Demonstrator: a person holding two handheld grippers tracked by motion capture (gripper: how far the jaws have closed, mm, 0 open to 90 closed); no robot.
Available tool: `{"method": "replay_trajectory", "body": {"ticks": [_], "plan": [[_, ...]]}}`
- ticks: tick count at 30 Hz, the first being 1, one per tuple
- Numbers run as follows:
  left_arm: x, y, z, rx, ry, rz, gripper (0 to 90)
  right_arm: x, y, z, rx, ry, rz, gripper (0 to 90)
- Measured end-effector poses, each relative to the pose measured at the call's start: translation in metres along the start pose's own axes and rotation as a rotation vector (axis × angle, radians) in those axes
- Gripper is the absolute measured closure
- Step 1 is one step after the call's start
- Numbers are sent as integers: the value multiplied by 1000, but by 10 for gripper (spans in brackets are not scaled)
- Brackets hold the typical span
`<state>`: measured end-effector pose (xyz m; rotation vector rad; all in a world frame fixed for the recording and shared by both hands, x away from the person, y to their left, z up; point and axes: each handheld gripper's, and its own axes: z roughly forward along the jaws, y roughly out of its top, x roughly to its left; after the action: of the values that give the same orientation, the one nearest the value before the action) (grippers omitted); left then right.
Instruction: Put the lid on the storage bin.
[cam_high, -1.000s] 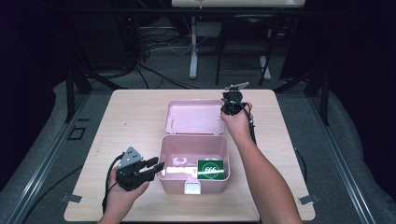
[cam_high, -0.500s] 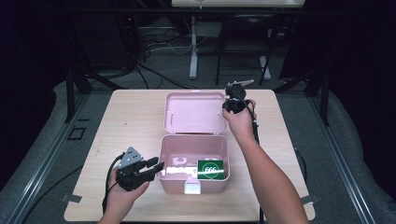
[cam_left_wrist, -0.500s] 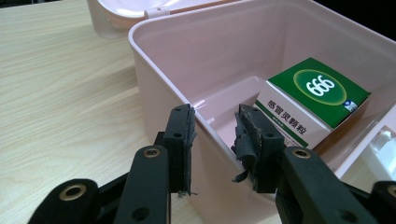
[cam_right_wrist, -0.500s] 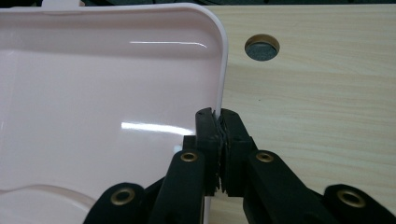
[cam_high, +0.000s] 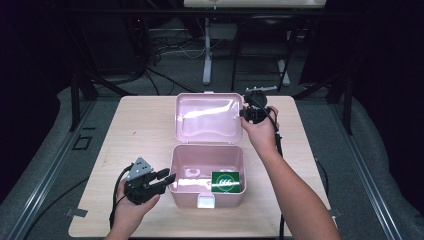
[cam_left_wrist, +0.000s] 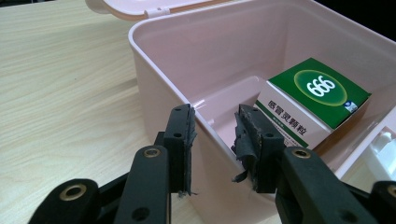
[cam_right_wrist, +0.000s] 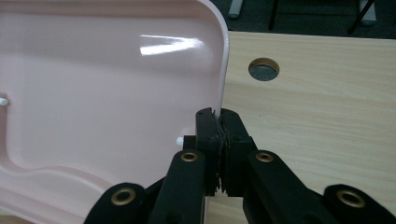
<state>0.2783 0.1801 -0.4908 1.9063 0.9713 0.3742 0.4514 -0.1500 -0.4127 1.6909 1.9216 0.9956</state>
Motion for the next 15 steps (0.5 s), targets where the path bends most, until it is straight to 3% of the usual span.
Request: {"method": "replay_trajectory", "body": {"ticks": [15], "plan": [[0,0,0,6,0,0,666,-1,-6,-24,-65,48,-39,882]]}}
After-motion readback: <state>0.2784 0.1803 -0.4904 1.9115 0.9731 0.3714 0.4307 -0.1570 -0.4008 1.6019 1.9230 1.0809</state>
